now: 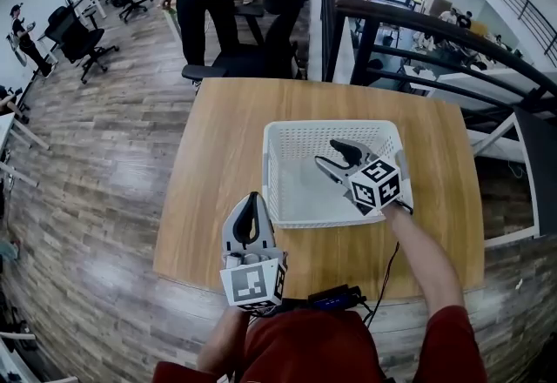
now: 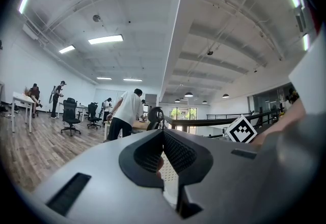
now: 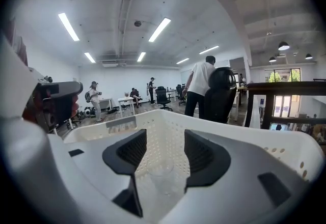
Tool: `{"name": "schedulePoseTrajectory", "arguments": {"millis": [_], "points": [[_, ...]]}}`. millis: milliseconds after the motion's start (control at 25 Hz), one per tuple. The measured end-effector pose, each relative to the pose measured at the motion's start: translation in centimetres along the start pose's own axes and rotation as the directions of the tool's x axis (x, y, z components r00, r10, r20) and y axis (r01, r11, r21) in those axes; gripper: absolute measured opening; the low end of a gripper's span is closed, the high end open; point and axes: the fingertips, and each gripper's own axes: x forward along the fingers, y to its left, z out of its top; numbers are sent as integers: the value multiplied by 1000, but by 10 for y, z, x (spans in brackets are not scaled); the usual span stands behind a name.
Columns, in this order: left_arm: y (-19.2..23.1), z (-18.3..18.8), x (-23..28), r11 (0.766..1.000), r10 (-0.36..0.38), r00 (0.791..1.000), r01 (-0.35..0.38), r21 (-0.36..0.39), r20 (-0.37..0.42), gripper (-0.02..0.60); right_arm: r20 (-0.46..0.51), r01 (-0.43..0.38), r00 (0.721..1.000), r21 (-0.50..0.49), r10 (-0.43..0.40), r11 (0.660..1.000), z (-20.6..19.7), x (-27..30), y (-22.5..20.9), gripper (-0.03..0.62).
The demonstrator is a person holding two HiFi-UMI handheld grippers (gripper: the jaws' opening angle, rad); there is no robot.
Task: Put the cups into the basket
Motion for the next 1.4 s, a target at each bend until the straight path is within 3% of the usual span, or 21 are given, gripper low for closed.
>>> {"name": "schedulePoseTrajectory", "arguments": {"millis": [560, 920, 1400], "points": [[-8, 1, 5, 1000, -11, 1000, 11, 2, 5, 6, 141, 147, 979, 14, -148, 989, 29, -34, -21, 46], [-13, 2, 8, 1000, -18, 1000, 18, -3, 6, 6, 216, 273, 939, 4, -267, 962, 48, -59, -30, 18], [-14, 4, 12, 1000, -31, 999, 31, -4, 11, 6, 304, 334, 892, 60, -336, 941, 68, -85, -36, 11]]}}
